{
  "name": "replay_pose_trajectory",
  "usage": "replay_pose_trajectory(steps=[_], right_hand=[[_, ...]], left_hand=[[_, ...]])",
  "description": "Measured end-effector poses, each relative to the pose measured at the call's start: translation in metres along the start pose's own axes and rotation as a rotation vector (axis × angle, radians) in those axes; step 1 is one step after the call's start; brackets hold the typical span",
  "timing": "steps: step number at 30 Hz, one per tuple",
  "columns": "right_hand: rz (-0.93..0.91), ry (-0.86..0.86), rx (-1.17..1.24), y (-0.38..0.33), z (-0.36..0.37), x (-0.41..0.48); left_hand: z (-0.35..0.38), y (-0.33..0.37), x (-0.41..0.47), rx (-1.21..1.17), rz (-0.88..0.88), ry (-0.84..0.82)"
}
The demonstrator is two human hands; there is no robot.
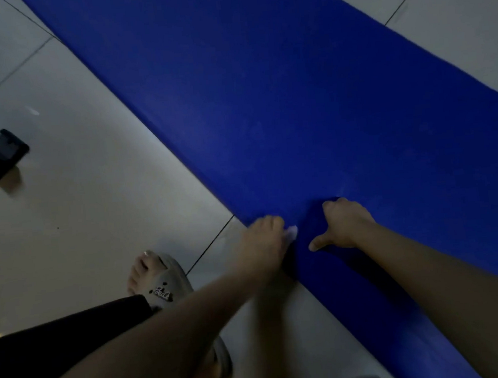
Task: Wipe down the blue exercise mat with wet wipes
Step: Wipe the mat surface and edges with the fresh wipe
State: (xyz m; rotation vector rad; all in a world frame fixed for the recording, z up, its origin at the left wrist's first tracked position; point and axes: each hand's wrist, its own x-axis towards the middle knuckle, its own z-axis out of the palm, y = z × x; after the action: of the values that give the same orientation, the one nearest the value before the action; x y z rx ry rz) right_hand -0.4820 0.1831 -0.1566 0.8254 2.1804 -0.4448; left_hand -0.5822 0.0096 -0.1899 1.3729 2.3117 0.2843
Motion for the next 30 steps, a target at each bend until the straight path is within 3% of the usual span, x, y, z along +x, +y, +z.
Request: replay_pose_trajectory(steps=[6, 7, 9, 12, 15, 18, 21, 27, 28, 30], right_hand=[[-0.034, -0.057, 0.03, 0.006, -0.007, -0.002], [-0.037, -0.061, 0.033, 0.007, -0.006, -0.002], [-0.042, -0.051, 0.02, 0.007, -0.003, -0.003], [-0.029, -0.03, 0.006, 0.005, 0.002, -0.004], [-0.023, -0.007, 0.023, 0.004, 0.001, -0.007], [-0.022, 0.0, 0.039, 0.004, 0.001, -0.007], [-0.021, -0.006, 0.042, 0.004, 0.002, -0.006], [-0.014, 0.029, 0.074, 0.004, 0.005, -0.012], [-0.015, 0.044, 0.092, 0.005, 0.007, -0.015], [-0.029, 0.088, 0.129, 0.007, 0.013, -0.023]], left_hand=[[0.008, 0.007, -0.019, 0.173, 0.461, -0.108], [-0.003, -0.007, -0.008, 0.192, 0.449, -0.112], [-0.032, -0.04, 0.017, 0.23, 0.249, -0.034], [-0.061, -0.095, 0.038, 0.225, -0.079, 0.269], [-0.055, -0.086, 0.026, 0.095, -0.138, 0.179], [-0.031, -0.035, -0.006, -0.207, -0.286, 0.069], [-0.007, 0.012, -0.04, -0.355, -0.253, -0.021], [0.009, 0.042, -0.046, -0.056, 0.087, -0.13], [0.007, 0.036, -0.039, -0.006, 0.085, -0.121], [-0.002, 0.021, -0.023, -0.04, -0.106, -0.043]])
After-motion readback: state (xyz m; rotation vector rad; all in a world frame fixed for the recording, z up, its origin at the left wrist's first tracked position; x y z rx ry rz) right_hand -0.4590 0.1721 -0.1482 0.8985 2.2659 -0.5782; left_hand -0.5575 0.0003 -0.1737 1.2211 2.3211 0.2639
